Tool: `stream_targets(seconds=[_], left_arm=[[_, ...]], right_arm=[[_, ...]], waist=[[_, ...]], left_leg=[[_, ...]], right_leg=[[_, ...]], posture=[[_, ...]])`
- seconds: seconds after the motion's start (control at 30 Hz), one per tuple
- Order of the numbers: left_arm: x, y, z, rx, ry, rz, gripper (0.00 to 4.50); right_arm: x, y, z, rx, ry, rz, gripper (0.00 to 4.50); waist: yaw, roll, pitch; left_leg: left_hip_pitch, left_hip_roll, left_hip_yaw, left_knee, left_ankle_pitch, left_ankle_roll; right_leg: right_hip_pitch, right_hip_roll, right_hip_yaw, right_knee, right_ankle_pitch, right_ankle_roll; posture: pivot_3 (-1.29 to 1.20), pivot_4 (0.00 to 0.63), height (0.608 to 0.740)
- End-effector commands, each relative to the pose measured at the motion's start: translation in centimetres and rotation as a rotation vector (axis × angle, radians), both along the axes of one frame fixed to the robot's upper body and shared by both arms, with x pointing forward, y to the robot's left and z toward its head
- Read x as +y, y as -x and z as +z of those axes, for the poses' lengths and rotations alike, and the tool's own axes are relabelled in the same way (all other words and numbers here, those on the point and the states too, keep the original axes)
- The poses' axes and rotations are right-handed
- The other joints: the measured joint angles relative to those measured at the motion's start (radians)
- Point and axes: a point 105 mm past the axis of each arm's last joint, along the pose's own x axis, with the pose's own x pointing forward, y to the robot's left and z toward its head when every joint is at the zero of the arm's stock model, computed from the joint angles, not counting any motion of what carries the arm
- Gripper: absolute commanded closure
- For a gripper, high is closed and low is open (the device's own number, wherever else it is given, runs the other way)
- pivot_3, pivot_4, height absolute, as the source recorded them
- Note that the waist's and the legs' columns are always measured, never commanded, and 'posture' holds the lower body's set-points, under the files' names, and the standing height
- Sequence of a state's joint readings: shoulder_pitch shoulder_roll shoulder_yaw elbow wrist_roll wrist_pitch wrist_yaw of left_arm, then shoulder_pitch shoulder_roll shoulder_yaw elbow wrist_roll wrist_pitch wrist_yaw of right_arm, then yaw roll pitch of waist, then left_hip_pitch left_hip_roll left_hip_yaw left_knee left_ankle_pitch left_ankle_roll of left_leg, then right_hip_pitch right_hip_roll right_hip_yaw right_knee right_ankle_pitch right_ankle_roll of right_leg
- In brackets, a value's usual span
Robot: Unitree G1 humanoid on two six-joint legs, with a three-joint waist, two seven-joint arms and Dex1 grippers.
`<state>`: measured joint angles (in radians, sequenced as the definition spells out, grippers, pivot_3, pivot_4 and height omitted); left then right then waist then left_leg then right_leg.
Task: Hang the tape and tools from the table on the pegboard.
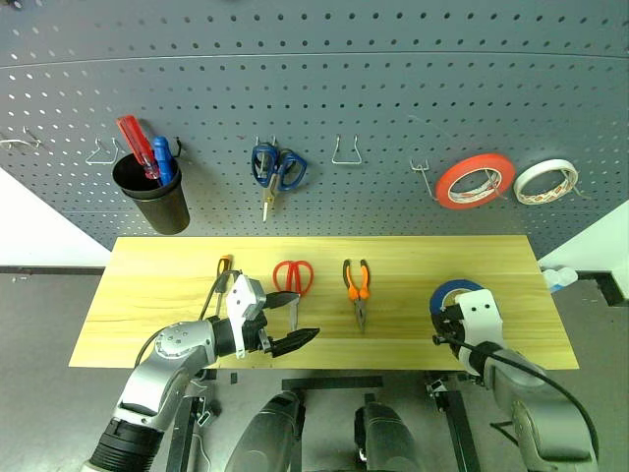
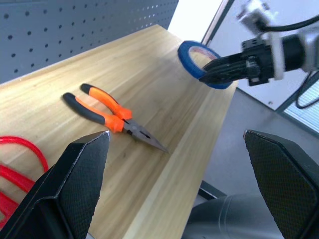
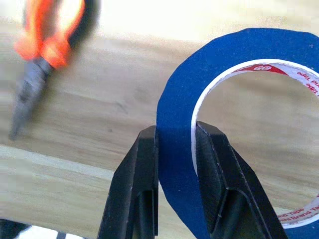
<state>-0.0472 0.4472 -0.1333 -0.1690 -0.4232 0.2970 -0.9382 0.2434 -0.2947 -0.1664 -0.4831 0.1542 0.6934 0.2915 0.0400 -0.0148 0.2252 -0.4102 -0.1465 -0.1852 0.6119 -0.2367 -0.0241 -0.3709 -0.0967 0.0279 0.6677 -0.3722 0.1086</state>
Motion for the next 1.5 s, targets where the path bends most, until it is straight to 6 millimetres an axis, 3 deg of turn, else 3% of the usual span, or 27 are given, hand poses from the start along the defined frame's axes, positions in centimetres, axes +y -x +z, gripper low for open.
stream_targets(seconds=[0.03,0.23,0.7,1.07,1.5], left_arm=[[0.0,0.2,0.3,-0.023,0.007,-0.011,0.0],[-0.2,0.3,-0.1,-0.016,0.008,-0.018,0.0],[-0.6,-0.3,-0.2,-0.031,0.021,-0.017,0.0],[-0.7,-0.3,-0.2,-0.037,0.033,-0.001,0.0],[-0.8,-0.2,-0.1,-0.037,0.038,0.002,0.0]], right_arm=[[1.1,1.7,2.7,-0.171,-0.063,-0.001,3.81],[2.8,2.8,4.8,-0.332,-0.14,-0.013,3.81],[5.7,-0.7,11.7,-0.7,-0.135,0.073,3.81],[8.0,-2.5,11.7,-0.724,-0.149,0.153,3.81],[9.0,-5.8,11.5,-0.753,-0.137,0.217,3.81]], waist=[[-0.001,0.0,-0.001],[-0.008,0.001,-0.004],[-0.012,0.002,-0.018],[-0.032,0.001,-0.033],[-0.031,0.001,-0.034]], left_leg=[[0.0,0.0,0.0,0.0,0.0,0.0],[0.002,0.0,0.0,0.002,0.001,-0.001],[0.003,0.0,0.0,0.003,0.004,-0.004],[0.004,0.0,0.001,0.004,0.006,-0.006],[0.004,0.0,0.0,0.004,0.009,-0.007]], right_leg=[[0.0,0.0,0.0,0.0,0.0,0.0],[0.0,0.0,0.0,0.003,0.001,0.0],[-0.001,0.001,0.0,0.009,0.002,0.0],[-0.002,0.001,0.0,0.016,0.002,-0.001],[-0.001,0.001,0.0,0.019,0.003,-0.003]], posture=[[0.05,0.171,0.74],[0.04,0.165,0.74],[0.04,0.145,0.74],[0.05,0.142,0.74],[0.06,0.148,0.74]])
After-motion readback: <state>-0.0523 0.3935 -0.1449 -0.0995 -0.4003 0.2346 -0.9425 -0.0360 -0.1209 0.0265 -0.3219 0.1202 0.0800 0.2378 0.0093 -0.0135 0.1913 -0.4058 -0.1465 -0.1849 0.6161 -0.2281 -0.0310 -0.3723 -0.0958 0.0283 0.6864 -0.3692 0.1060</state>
